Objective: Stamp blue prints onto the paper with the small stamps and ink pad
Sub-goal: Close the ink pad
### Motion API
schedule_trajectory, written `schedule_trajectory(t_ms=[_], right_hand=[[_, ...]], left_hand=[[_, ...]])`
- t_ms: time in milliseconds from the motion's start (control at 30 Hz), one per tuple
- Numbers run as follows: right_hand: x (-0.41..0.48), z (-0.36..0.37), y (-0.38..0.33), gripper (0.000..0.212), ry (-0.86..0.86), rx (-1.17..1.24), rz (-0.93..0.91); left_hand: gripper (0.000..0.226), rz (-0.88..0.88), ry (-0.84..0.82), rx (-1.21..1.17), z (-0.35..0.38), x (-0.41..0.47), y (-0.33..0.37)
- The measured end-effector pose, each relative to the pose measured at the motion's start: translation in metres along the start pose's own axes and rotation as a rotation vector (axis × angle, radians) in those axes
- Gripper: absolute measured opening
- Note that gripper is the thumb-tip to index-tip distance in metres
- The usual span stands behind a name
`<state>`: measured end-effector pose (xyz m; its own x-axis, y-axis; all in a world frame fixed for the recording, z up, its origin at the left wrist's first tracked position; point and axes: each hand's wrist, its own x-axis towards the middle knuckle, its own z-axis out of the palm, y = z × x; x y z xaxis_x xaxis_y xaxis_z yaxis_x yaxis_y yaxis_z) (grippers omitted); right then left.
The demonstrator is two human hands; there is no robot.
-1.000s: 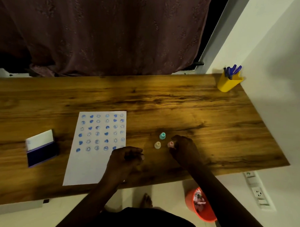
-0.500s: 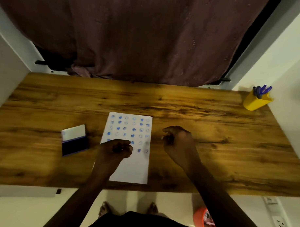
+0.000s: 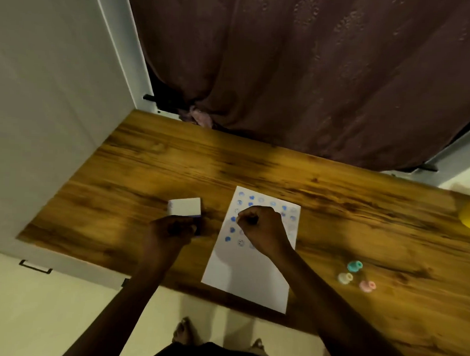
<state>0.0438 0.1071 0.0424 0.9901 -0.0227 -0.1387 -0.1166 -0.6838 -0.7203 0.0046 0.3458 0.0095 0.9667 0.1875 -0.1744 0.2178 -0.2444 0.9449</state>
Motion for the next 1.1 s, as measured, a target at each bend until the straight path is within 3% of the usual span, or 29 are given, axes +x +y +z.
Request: schedule_trajectory(t_ms=[200, 400, 700, 1100], right_hand=[[0.034, 0.043, -0.025, 0.016, -0.104, -0.065, 0.027], [0.06, 0.076, -0.046, 0.018, -0.129, -0.086, 0.079], [0.078, 0.103, -0.055, 0.023, -0.161, -0.147, 0.13], [0.079, 0.114, -0.053, 0.016, -0.111, -0.141, 0.138]], left_hand=[[0.013, 0.083, 0.091, 0.202, -0.041, 0.034, -0.018], [0.018, -0.049, 0.121, 0.264, -0.06, 0.067, -0.024], [0.018, 0.029, -0.093, 0.365, -0.06, 0.082, -0.013], [0.012, 0.064, -0.105, 0.479, -0.054, 0.088, -0.017]])
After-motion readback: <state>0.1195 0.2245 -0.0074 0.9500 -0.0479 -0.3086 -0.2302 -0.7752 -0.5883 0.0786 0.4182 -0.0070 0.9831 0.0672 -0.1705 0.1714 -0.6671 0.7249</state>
